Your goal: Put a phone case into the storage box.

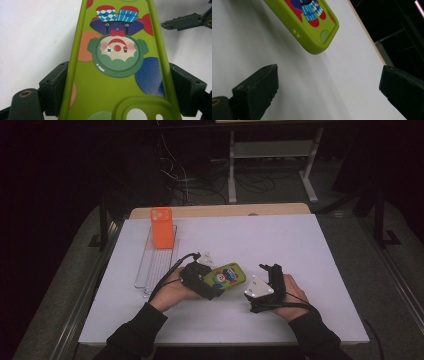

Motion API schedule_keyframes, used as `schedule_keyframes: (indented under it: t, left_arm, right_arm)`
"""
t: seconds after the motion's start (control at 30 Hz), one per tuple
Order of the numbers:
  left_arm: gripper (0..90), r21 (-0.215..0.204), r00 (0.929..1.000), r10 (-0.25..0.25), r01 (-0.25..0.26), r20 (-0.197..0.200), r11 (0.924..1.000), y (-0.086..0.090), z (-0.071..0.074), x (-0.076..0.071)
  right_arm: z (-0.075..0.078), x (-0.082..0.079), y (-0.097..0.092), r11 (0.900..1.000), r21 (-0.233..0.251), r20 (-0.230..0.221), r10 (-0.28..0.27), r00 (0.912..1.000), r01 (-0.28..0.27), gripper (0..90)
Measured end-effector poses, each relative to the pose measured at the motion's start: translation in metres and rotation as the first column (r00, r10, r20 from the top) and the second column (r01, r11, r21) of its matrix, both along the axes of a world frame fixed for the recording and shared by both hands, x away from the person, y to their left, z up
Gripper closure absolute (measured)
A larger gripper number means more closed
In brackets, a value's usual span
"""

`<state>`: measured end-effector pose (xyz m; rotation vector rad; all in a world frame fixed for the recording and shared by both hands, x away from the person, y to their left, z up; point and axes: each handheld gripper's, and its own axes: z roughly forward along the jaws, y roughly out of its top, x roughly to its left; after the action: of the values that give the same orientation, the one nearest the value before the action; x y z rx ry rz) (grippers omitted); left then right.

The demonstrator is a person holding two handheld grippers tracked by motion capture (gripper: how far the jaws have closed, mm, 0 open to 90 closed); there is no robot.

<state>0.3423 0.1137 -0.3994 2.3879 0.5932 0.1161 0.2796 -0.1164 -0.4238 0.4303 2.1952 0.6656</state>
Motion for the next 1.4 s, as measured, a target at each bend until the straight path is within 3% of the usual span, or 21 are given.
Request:
schedule_keyframes:
  t: [0.23, 0.37, 0.4, 0.43, 0.47, 0.5, 0.57, 0.6, 0.73, 0.83, 0.93, 1.07, 1.1, 1.13, 1.3, 1.33, 1.4]
  left_arm:
    - [15.0, -0.003, 1.0000, 0.001, -0.001, -0.009, 1.0000, 0.001, 0.000, 0.000]
    - [15.0, -0.010, 0.9998, 0.013, -0.013, -0.017, 0.9999, 0.000, -0.001, 0.000]
    - [15.0, -0.009, 0.9998, 0.013, -0.013, -0.016, 0.9999, 0.000, -0.001, 0.000]
    - [15.0, -0.009, 0.9998, 0.012, -0.013, -0.016, 0.9999, 0.000, -0.001, 0.000]
    - [15.0, -0.008, 0.9999, 0.010, -0.010, -0.014, 0.9999, 0.001, -0.001, 0.000]
    - [15.0, -0.008, 0.9999, 0.009, -0.009, -0.013, 0.9999, 0.001, -0.001, 0.000]
    - [15.0, 0.008, 0.9999, -0.003, 0.003, -0.011, 1.0000, 0.001, 0.000, 0.001]
    - [15.0, 0.006, 0.9999, 0.001, 0.000, -0.013, 1.0000, 0.001, 0.000, 0.001]
    - [15.0, -0.010, 0.9996, 0.014, -0.015, -0.023, 0.9998, 0.000, 0.000, 0.000]
    - [15.0, -0.009, 0.9997, 0.010, -0.010, -0.023, 0.9999, 0.000, 0.000, 0.000]
    - [15.0, 0.005, 0.9997, -0.008, 0.008, -0.024, 1.0000, 0.001, 0.001, 0.001]
    - [15.0, -0.006, 0.9996, -0.001, 0.001, -0.027, 1.0000, 0.001, 0.001, 0.000]
    - [15.0, -0.024, 0.9995, 0.011, -0.012, -0.030, 0.9996, -0.001, 0.000, -0.001]
    - [15.0, -0.023, 0.9995, 0.008, -0.009, -0.029, 0.9997, -0.001, 0.000, -0.001]
    - [15.1, -0.010, 0.9996, -0.007, 0.007, -0.028, 0.9999, -0.001, 0.001, -0.001]
    - [15.0, -0.017, 0.9995, -0.004, 0.004, -0.030, 0.9999, -0.002, 0.000, -0.001]
    - [15.0, -0.025, 0.9995, 0.001, -0.002, -0.032, 0.9997, -0.003, 0.000, -0.002]
  right_arm:
    - [-0.001, -0.004, 0.004, 0.9988, -0.047, 0.085, 0.019, 0.9962, -0.015, 1.6]
    - [-0.001, -0.006, 0.006, 0.9940, -0.105, 0.152, 0.045, 0.9873, -0.030, 1.4]
    - [-0.001, -0.006, 0.006, 0.9913, -0.126, 0.174, 0.058, 0.9831, -0.036, 1.5]
    - [0.000, -0.007, 0.006, 0.9829, -0.178, 0.196, 0.083, 0.9771, -0.048, 1.5]
    - [0.000, -0.007, 0.006, 0.9821, -0.182, 0.204, 0.085, 0.9752, -0.047, 1.5]
    - [-0.001, -0.009, 0.008, 0.9874, -0.154, 0.219, 0.068, 0.9733, -0.035, 1.5]
    - [-0.004, -0.010, 0.010, 0.9820, -0.186, 0.243, 0.078, 0.9668, -0.033, 1.4]
    - [-0.004, -0.010, 0.011, 0.9776, -0.207, 0.266, 0.092, 0.9596, -0.037, 1.4]
    - [-0.007, -0.012, 0.014, 0.9627, -0.268, 0.301, 0.123, 0.9458, -0.040, 1.4]
    - [-0.007, -0.013, 0.017, 0.9556, -0.291, 0.322, 0.143, 0.9360, -0.046, 1.4]
    - [-0.007, -0.015, 0.020, 0.9551, -0.293, 0.340, 0.143, 0.9294, -0.040, 1.6]
    - [-0.008, -0.016, 0.024, 0.9455, -0.323, 0.375, 0.170, 0.9114, -0.044, 4.4]
    - [-0.009, -0.016, 0.024, 0.9456, -0.323, 0.378, 0.168, 0.9102, -0.040, 4.8]
    - [-0.012, -0.018, 0.026, 0.9457, -0.323, 0.366, 0.163, 0.9161, -0.039, 5.4]
    - [-0.016, -0.018, 0.033, 0.9292, -0.366, 0.394, 0.204, 0.8961, -0.051, 11.8]
    - [-0.016, -0.018, 0.035, 0.9278, -0.370, 0.413, 0.213, 0.8855, -0.051, 13.1]
    - [-0.019, -0.019, 0.039, 0.9221, -0.385, 0.427, 0.217, 0.8776, -0.040, 15.4]
